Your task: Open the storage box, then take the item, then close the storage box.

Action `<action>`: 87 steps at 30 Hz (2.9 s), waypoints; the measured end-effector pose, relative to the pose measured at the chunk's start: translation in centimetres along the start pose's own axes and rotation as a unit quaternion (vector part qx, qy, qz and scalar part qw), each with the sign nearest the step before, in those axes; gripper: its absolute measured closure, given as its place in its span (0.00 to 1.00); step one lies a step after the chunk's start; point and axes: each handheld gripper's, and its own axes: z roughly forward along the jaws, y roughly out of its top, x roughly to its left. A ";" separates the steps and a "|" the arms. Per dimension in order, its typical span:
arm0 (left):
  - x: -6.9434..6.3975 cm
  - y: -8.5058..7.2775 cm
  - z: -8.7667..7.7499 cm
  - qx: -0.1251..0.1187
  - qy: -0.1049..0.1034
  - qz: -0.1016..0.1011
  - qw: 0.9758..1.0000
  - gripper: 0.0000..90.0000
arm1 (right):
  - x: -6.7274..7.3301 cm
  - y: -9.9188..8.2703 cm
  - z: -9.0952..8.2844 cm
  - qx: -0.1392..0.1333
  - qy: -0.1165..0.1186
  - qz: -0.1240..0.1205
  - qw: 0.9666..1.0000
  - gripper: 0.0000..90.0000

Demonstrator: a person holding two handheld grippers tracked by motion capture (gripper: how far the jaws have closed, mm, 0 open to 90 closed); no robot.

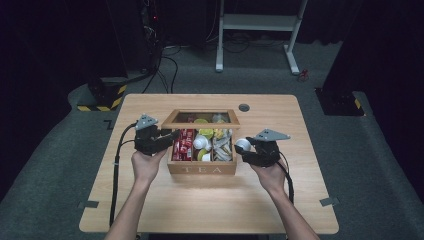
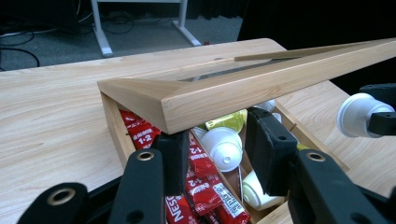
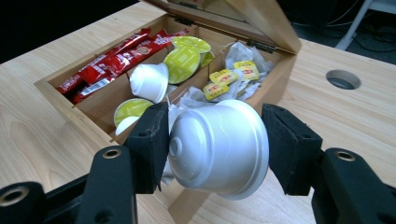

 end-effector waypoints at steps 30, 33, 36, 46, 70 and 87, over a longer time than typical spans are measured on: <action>-0.1 0.0 -0.1 -0.001 0.000 0.002 1.000 0.67 | -5.7 -5.3 -2.2 0.035 -0.062 0.064 0.995 0.49; -0.1 0.0 -0.1 0.000 0.000 0.002 1.000 0.67 | -6.0 -5.9 -1.6 0.048 -0.066 0.066 0.994 0.49; -0.1 0.1 -0.2 0.003 -0.001 0.002 1.000 0.67 | -6.3 -6.6 -1.1 0.061 -0.065 0.073 0.993 0.49; -0.1 0.2 -0.4 -0.001 -0.001 -0.003 1.000 0.67 | -7.1 -8.0 0.6 0.090 -0.056 0.098 0.990 0.48; -0.2 -0.2 -0.4 0.000 -0.001 0.000 1.000 0.67 | -7.9 -9.0 -0.7 0.065 -0.087 0.090 0.990 0.38; -0.3 -0.6 -0.4 0.001 0.003 0.008 1.000 0.67 | -8.2 -13.3 -5.7 0.041 -0.148 0.109 0.982 0.50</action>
